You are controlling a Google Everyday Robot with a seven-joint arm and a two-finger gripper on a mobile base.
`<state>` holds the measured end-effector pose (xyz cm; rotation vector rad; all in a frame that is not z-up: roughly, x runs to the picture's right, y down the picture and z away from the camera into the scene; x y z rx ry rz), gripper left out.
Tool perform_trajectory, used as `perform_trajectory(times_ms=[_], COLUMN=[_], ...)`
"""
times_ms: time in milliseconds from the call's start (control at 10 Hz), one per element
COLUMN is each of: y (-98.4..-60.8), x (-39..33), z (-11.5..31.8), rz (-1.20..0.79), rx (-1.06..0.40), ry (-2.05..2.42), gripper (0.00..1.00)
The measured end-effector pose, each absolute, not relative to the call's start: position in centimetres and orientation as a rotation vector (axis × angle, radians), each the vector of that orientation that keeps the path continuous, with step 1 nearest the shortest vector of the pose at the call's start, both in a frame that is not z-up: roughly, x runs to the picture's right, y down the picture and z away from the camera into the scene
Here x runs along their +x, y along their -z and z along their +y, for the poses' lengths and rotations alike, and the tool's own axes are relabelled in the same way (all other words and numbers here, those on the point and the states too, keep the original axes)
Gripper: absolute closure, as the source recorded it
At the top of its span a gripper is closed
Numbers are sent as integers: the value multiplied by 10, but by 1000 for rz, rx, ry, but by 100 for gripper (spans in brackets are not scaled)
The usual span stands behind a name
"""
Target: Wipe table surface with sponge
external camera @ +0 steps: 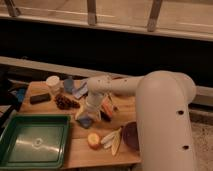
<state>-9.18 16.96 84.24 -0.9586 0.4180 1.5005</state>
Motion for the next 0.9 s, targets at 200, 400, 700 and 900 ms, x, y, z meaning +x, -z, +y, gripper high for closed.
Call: perform_trajectory(times_ms=[200,400,700,900], y=[-844,-844,-844,-834], x=[-97,-99,-96,-87], z=[167,166,171,178], rz=[419,420,429,444], rx=[-938,-926,-922,-909], ry=[-1502,-1508,-1524,-1538], gripper=[45,63,93,100])
